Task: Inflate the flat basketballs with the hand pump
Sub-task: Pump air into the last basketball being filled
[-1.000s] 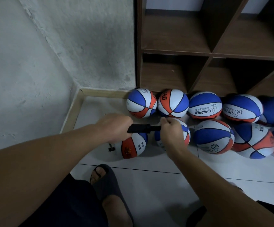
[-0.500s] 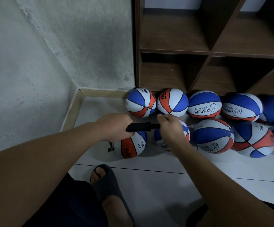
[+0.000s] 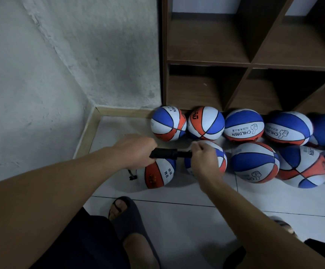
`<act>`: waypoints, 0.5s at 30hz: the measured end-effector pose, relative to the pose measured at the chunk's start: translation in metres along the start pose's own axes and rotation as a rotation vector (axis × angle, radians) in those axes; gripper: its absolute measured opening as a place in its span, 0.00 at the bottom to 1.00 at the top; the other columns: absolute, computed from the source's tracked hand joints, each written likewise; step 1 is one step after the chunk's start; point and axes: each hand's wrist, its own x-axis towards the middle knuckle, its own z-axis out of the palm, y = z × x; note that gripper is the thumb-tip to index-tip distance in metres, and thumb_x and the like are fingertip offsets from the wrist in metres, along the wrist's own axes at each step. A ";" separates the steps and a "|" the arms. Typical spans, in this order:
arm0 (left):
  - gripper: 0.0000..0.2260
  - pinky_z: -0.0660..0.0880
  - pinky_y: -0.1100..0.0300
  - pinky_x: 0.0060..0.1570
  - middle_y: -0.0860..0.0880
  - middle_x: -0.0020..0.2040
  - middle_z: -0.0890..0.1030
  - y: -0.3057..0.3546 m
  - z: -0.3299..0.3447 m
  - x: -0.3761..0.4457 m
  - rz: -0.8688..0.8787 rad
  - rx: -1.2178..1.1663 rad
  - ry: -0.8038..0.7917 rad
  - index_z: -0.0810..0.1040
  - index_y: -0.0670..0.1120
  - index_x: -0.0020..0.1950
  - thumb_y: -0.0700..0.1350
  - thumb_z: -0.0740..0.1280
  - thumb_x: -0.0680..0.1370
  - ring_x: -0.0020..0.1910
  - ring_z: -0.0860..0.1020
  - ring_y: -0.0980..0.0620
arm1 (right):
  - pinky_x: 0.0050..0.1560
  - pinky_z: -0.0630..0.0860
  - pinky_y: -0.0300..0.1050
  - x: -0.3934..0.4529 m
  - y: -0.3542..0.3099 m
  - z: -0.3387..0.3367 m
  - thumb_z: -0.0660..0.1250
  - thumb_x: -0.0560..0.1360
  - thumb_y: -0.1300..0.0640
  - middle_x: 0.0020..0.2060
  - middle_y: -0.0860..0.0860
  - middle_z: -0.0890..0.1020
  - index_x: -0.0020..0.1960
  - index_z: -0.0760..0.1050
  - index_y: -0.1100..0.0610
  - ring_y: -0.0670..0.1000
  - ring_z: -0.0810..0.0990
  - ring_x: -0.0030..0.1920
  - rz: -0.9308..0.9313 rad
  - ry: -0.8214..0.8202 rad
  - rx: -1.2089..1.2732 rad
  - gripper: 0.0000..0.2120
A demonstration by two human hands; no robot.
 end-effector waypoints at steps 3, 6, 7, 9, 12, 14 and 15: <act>0.13 0.73 0.56 0.33 0.52 0.36 0.79 0.007 0.003 -0.002 0.032 0.041 0.000 0.71 0.54 0.38 0.52 0.69 0.81 0.34 0.78 0.50 | 0.40 0.74 0.51 -0.009 0.004 0.014 0.59 0.87 0.49 0.37 0.51 0.78 0.48 0.77 0.57 0.51 0.76 0.38 0.021 -0.062 0.015 0.15; 0.10 0.77 0.54 0.36 0.51 0.36 0.78 0.009 0.006 -0.001 0.044 0.051 -0.014 0.71 0.53 0.40 0.50 0.68 0.79 0.33 0.79 0.48 | 0.41 0.74 0.54 -0.011 0.005 0.020 0.60 0.86 0.48 0.36 0.52 0.78 0.49 0.77 0.58 0.52 0.76 0.39 0.036 -0.085 0.008 0.16; 0.10 0.77 0.54 0.36 0.51 0.35 0.78 0.008 0.005 -0.001 0.044 0.051 -0.016 0.71 0.53 0.40 0.50 0.68 0.79 0.33 0.78 0.48 | 0.41 0.73 0.53 -0.012 0.004 0.021 0.60 0.86 0.48 0.36 0.52 0.78 0.49 0.77 0.59 0.51 0.76 0.39 0.036 -0.088 0.003 0.16; 0.11 0.75 0.54 0.34 0.51 0.35 0.78 0.008 0.003 0.000 0.043 0.041 -0.016 0.71 0.53 0.39 0.50 0.68 0.80 0.32 0.77 0.49 | 0.42 0.75 0.54 -0.010 0.001 0.020 0.60 0.86 0.48 0.37 0.52 0.78 0.50 0.77 0.60 0.52 0.76 0.39 0.030 -0.091 0.005 0.16; 0.12 0.70 0.56 0.32 0.51 0.35 0.78 0.008 0.001 0.000 0.037 0.016 -0.013 0.73 0.52 0.39 0.51 0.68 0.81 0.32 0.77 0.50 | 0.43 0.78 0.56 -0.005 -0.002 0.016 0.61 0.86 0.47 0.37 0.52 0.77 0.51 0.77 0.60 0.53 0.76 0.39 0.040 -0.118 0.022 0.17; 0.12 0.72 0.56 0.33 0.51 0.35 0.79 0.006 0.001 0.001 0.041 -0.012 0.010 0.74 0.52 0.39 0.53 0.68 0.81 0.32 0.78 0.50 | 0.38 0.74 0.51 -0.001 -0.005 0.009 0.61 0.87 0.47 0.33 0.51 0.76 0.49 0.78 0.58 0.51 0.75 0.35 0.037 -0.140 -0.005 0.17; 0.12 0.72 0.56 0.33 0.52 0.35 0.79 0.003 0.001 0.001 0.038 -0.031 0.016 0.74 0.52 0.39 0.53 0.68 0.81 0.32 0.78 0.51 | 0.36 0.72 0.48 0.003 -0.007 0.003 0.62 0.86 0.47 0.31 0.50 0.74 0.47 0.77 0.58 0.50 0.73 0.33 0.036 -0.130 -0.020 0.17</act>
